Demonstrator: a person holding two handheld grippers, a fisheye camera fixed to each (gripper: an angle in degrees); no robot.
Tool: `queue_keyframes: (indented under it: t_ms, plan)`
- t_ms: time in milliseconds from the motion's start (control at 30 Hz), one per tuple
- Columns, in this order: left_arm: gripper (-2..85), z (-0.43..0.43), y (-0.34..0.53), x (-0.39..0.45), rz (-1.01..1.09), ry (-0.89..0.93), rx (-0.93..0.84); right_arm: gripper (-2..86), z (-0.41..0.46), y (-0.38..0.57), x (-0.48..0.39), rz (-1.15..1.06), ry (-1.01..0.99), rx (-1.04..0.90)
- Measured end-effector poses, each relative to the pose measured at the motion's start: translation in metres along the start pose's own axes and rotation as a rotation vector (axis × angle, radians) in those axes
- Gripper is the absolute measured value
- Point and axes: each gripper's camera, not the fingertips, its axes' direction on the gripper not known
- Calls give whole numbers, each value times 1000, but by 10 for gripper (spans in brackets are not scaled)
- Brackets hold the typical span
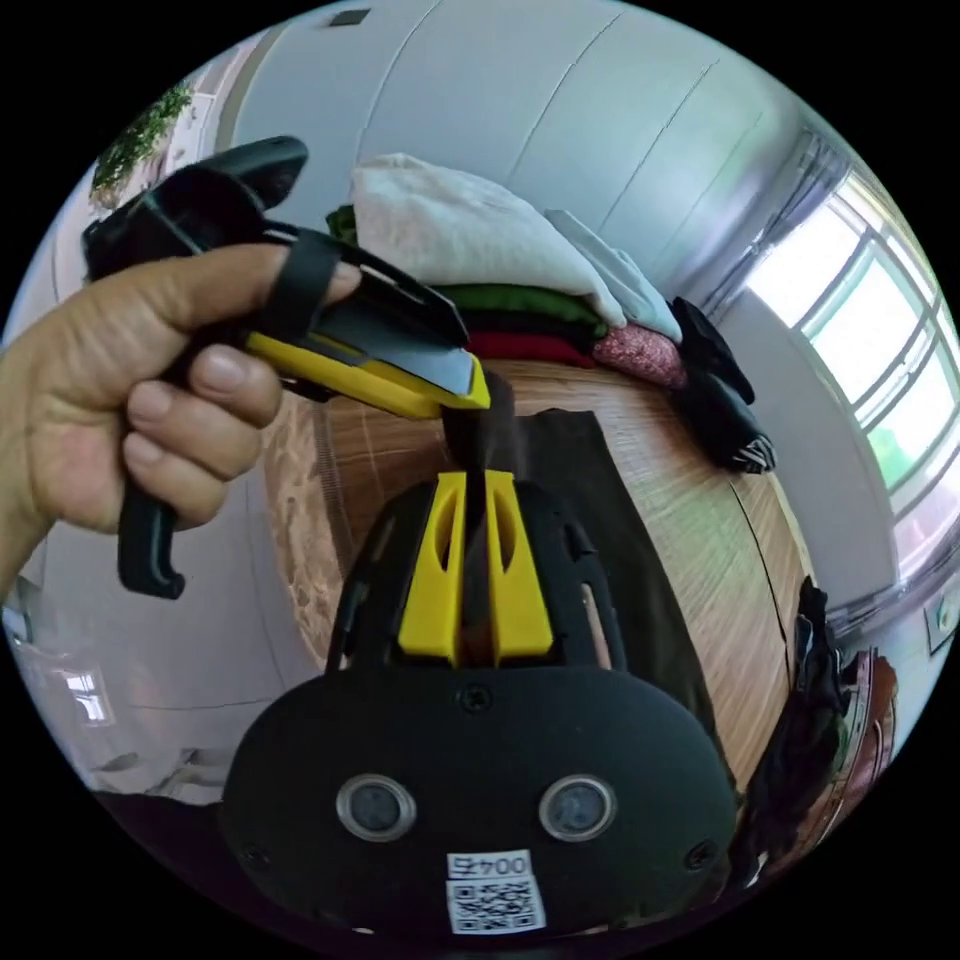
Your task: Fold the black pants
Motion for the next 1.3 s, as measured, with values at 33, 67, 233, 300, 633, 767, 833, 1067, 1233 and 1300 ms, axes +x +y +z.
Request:
queue_keyframes:
  t_ms: [33, 67, 233, 300, 633, 767, 833, 1067, 1233, 1300]
  plan:
    - [84, -3, 3, -7, 4, 11, 26, 41, 2, -2, 1, 21, 6, -11]
    - [98, -7, 8, -17, 0, 12, 65, 39, 0, -1, 4, 58, -18, -9]
    - [238, 15, 34, -47, 13, 35, 30, 37, -3, 18, -3, 40, 13, 10]
    - [255, 34, 43, -49, 38, 33, -7, 37, -1, 25, -12, -5, 29, 8]
    - [83, 108, 51, -86, 91, -32, -115, 17, -18, 98, -1, -59, 40, 28]
    - [70, 113, 77, -109, 142, 107, -21, -5, -66, 206, 87, 223, 134, 76]
    - [69, 113, 92, -110, 208, 215, 27, -6, -79, 275, 153, 463, 154, 20]
    - [71, 140, 148, -50, 574, 699, 156, -7, -51, 521, 298, 1007, -53, -314]
    - [71, 189, 197, 43, 790, 900, 87, -7, -75, 602, 334, 1136, -191, -155]
    - [71, 210, 224, 86, 875, 937, 45, -7, -97, 640, 350, 1183, -223, -65]
